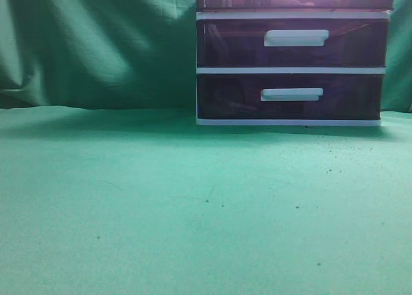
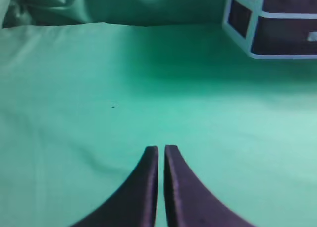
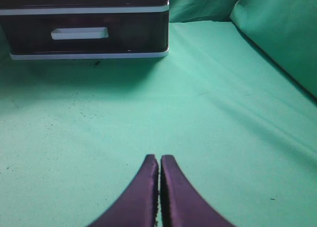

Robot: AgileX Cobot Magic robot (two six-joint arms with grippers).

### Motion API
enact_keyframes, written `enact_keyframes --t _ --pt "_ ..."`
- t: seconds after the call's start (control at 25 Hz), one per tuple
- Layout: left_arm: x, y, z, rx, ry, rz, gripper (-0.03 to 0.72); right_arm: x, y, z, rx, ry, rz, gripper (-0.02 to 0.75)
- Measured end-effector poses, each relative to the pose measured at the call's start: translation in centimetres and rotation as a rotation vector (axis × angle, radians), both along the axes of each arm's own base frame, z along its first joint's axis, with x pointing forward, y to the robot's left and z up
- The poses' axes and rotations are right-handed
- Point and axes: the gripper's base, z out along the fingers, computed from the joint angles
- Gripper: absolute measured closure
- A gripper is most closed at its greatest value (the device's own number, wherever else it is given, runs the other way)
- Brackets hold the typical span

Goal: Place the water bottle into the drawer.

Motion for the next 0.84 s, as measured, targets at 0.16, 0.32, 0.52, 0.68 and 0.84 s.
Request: enact_keyframes --t 0.16,0.32,0.52,0.68,0.84 --pt "0.00 0.00 -0.23 -0.014 0.015 0.008 0.688 0.00 0.00 0.00 0.000 0.000 0.000 0.738" --pt "-0.15 -0.06 -0.84 0.005 0.082 -0.003 0.688 0.00 0.00 0.00 0.000 0.000 0.000 0.738" --pt "-0.16 -0.02 -0.90 0.022 0.087 -0.003 0.688 0.00 0.00 0.00 0.000 0.000 0.000 0.738" --pt "-0.17 -0.03 -0.91 0.022 0.089 -0.003 0.688 0.00 0.00 0.00 0.000 0.000 0.000 0.738" --pt "-0.17 -0.03 -0.91 0.022 0.089 -0.003 0.688 0.00 0.00 0.00 0.000 0.000 0.000 0.738"
